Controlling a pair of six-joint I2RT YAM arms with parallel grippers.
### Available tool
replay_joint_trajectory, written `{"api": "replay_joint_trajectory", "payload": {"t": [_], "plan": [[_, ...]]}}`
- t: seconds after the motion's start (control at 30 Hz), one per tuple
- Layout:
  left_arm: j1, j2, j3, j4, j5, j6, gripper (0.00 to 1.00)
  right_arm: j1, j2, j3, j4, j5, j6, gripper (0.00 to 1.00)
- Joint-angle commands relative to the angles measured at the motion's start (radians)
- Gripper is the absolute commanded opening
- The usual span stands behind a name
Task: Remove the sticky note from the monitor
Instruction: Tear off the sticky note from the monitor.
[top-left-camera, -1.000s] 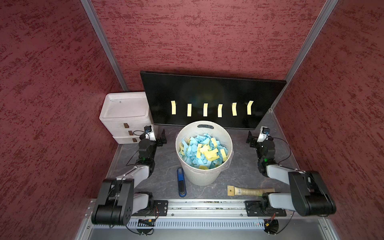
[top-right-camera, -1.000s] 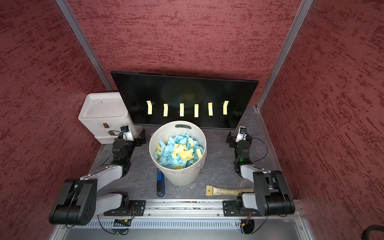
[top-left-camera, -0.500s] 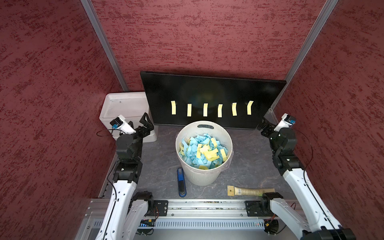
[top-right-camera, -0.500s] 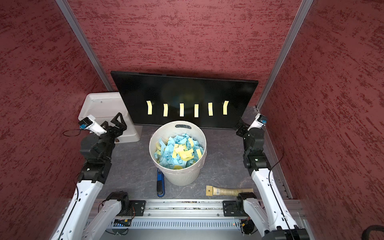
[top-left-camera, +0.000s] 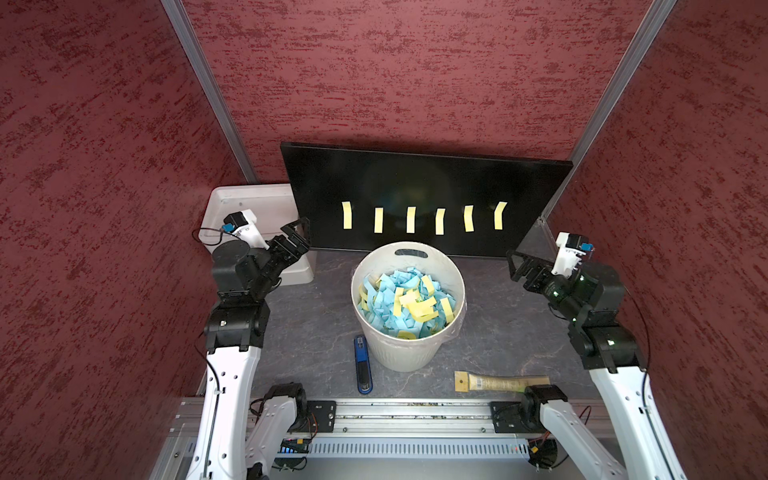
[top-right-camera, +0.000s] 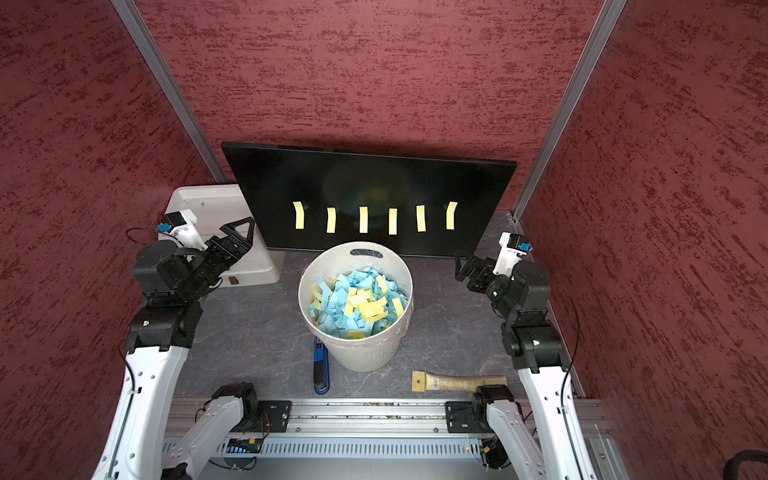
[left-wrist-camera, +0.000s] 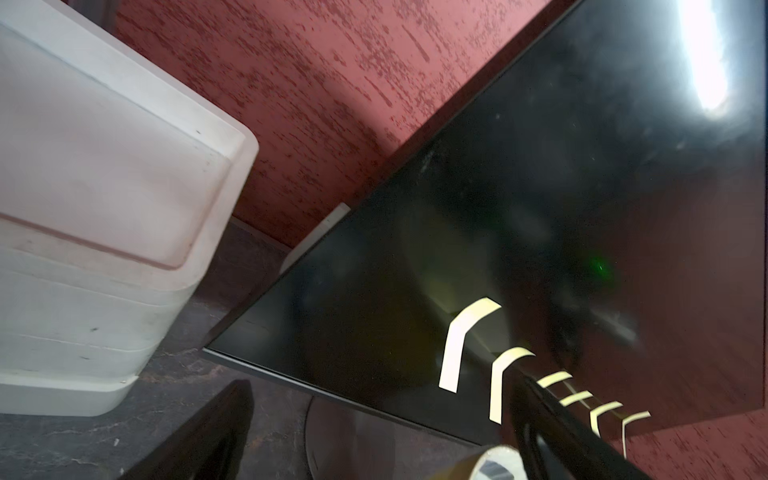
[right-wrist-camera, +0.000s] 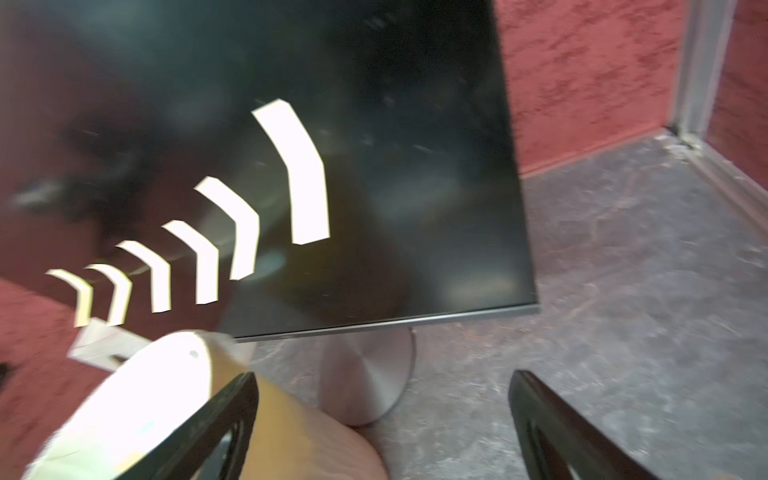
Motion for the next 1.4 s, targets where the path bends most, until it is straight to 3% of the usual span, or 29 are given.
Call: {"api": "replay_joint_trajectory", "payload": {"t": [0.0, 0.2, 0.43, 0.57, 1.1, 1.37], "plan": [[0.003, 0.021, 0.014, -0.003, 0.139, 0.023, 1.00, 0.005, 0.022, 0.044, 0.016, -0.123, 0.081, 0.98], [0.003, 0.006, -0.038, 0.018, 0.187, 0.045, 1.00, 0.005, 0.095, 0.053, 0.143, -0.214, 0.261, 0.98], [0.005, -0.025, -0.097, 0.107, 0.251, 0.038, 1.00, 0.004, 0.152, 0.029, 0.275, -0.222, 0.439, 0.92], [0.011, -0.030, -0.104, 0.109, 0.257, 0.036, 1.00, 0.005, 0.185, 0.029, 0.319, -0.222, 0.482, 0.83], [0.042, -0.043, -0.121, 0.135, 0.278, 0.013, 1.00, 0.002, 0.282, 0.015, 0.449, -0.212, 0.595, 0.67], [0.042, -0.051, -0.121, 0.130, 0.277, 0.013, 1.00, 0.002, 0.293, -0.017, 0.482, -0.186, 0.621, 0.54]]}}
